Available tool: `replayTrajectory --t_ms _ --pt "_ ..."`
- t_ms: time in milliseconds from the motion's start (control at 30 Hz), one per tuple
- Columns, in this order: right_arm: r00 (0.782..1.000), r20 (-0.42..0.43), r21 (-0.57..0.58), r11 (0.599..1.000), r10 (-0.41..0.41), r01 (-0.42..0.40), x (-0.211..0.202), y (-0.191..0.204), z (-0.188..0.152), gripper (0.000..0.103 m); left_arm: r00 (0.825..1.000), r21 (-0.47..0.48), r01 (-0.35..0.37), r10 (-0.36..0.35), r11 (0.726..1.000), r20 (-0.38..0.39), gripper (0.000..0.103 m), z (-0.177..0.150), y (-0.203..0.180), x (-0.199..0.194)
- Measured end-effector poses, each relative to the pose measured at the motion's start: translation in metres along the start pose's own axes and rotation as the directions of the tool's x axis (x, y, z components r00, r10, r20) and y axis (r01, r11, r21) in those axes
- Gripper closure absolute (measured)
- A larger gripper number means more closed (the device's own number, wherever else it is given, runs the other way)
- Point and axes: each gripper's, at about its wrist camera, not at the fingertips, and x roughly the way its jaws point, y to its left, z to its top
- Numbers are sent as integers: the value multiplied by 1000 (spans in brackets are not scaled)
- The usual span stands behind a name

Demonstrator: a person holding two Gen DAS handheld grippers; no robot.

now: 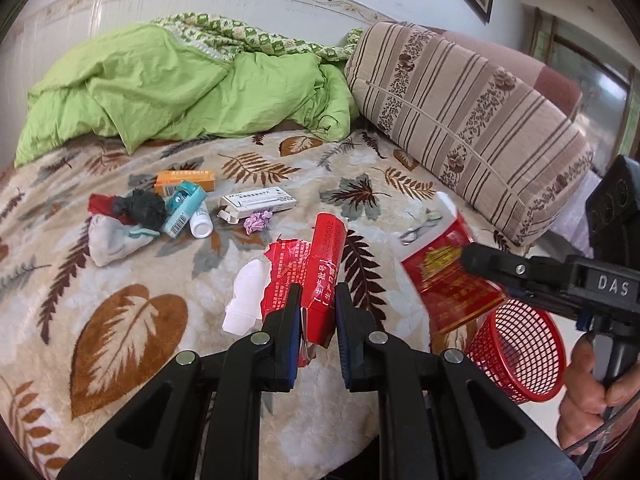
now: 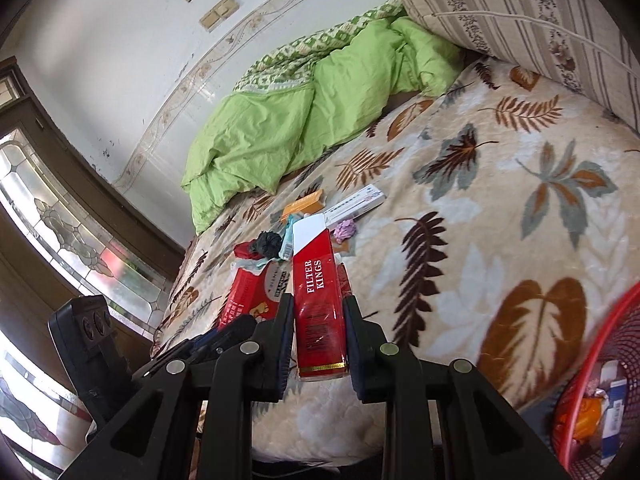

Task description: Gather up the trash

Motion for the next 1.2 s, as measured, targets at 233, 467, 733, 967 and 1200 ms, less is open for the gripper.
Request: replayTrajectory --t_ms 233,467,733,967,1200 --pt "999 34 -5 1000 -20 20 -37 -8 -5 78 992 60 -124 122 990 43 88 5 -23 -18" --pt "999 46 9 1000 -12 11 -58 -7 -10 78 970 63 -229 223 971 97 88 14 -25 -43" --pt "997 58 -43 998 50 -47 -63 27 -3 78 918 19 -360 351 933 183 88 28 -5 -92" --pt "994 21 -123 987 104 -101 -49 71 -3 78 879 -30 -425 420 905 225 88 30 16 -126" --pt "988 0 -179 972 152 -150 -45 107 -3 78 858 -51 -446 443 894 260 88 30 21 -148"
